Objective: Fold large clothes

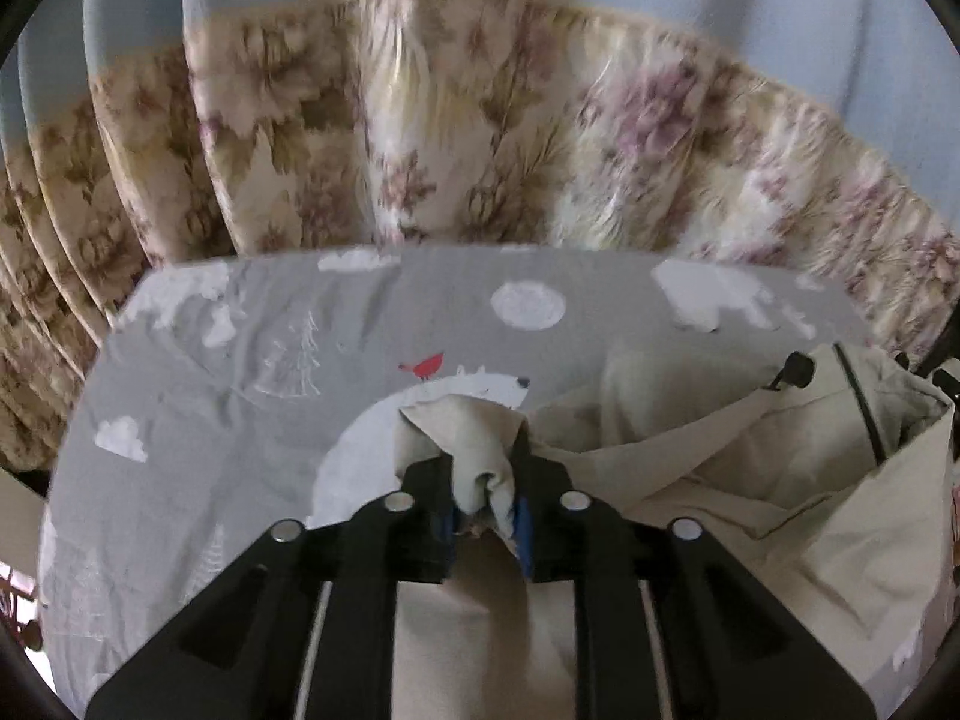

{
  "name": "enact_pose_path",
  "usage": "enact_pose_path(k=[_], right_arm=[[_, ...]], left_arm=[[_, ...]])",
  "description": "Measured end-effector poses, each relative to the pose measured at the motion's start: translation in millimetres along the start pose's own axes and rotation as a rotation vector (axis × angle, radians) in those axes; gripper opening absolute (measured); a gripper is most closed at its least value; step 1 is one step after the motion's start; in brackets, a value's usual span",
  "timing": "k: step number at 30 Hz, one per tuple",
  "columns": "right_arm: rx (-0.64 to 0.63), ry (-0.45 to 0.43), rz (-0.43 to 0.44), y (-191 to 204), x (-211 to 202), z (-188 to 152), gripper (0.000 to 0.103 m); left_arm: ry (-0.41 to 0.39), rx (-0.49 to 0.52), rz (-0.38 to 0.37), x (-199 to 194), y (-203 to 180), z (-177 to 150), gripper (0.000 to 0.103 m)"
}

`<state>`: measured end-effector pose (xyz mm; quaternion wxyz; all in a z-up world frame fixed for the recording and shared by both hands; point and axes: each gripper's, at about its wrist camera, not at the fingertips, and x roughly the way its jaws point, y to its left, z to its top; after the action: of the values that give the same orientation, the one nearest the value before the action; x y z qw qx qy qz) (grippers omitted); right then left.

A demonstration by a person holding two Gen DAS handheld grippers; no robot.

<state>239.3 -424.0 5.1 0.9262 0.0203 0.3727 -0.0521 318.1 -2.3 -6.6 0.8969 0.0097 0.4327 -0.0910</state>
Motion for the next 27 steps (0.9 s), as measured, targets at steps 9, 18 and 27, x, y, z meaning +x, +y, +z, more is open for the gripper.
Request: enact_pose_path(k=[9, 18, 27], right_arm=[[0.139, -0.057, 0.008, -22.2, -7.7, 7.0, 0.098], [0.016, -0.050, 0.140, 35.0, -71.1, -18.9, 0.099], [-0.138, 0.075, 0.200, 116.1, -57.9, -102.5, 0.099]], left_arm=[[-0.148, -0.067, 0.035, -50.8, 13.1, 8.0, 0.098], [-0.172, 0.152, 0.034, -93.8, -53.6, -47.3, 0.098], [-0.048, 0.217, -0.047, -48.2, -110.8, -124.8, 0.098]])
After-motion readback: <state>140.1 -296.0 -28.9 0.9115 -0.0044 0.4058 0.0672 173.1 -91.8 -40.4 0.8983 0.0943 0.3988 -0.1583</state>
